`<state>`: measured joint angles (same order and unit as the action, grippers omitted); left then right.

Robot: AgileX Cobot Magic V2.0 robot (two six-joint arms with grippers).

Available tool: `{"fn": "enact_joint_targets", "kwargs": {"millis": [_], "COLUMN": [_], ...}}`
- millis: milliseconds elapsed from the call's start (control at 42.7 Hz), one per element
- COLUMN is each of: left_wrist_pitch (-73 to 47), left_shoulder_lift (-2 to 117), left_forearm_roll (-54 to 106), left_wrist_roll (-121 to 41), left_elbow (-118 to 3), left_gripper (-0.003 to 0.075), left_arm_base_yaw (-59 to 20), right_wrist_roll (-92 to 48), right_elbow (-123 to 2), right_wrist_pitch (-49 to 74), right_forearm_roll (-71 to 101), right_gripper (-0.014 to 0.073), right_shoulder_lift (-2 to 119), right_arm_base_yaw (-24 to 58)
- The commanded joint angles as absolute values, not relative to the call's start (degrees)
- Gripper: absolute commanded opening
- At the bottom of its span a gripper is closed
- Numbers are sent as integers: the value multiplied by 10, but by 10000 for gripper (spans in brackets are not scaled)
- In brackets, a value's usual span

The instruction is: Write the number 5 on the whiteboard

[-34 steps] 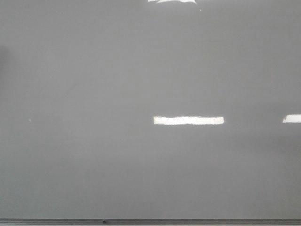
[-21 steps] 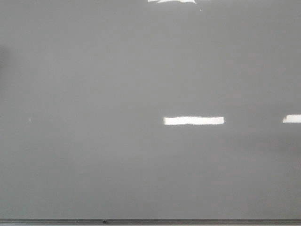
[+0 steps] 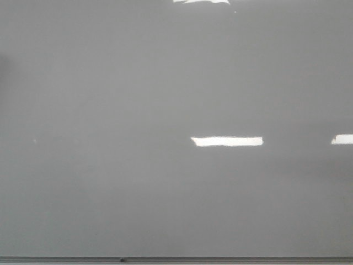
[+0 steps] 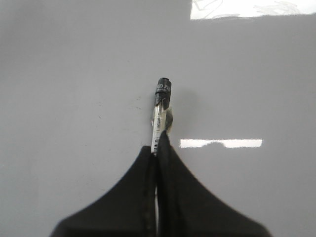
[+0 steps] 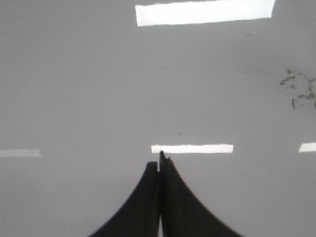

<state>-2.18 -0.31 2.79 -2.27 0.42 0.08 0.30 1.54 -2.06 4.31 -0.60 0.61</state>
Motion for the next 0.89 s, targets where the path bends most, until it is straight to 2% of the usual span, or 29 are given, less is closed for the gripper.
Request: {"fn": "enact_joint_targets", "kwargs": {"millis": [0, 281, 469, 633, 867], "left_wrist_pitch": [36, 72, 73, 17, -71], "left_shoulder_lift": [-13, -13, -10, -10, -4], "left_forearm_roll": [33, 33, 33, 33, 33], "left_wrist_roll": [-21, -21, -21, -21, -21], "left_elbow": [6, 2, -43, -122, -232], "left_gripper": [-20, -20, -20, -20, -20], "left_arm_base_yaw": [-3, -3, -3, -3, -3], "right_wrist_roll": [0, 0, 0, 0, 0], "right_elbow": [7, -1, -82, -179, -281], "right_wrist_pitch": [-67, -62, 29, 144, 229], "right_forearm_roll": [36, 36, 36, 36, 36], "right_gripper": [-61, -61, -61, -61, -61], "right_shoulder_lift": [-17, -17, -17, 3, 91], "right_arm_base_yaw": [7, 7, 7, 7, 7]}}
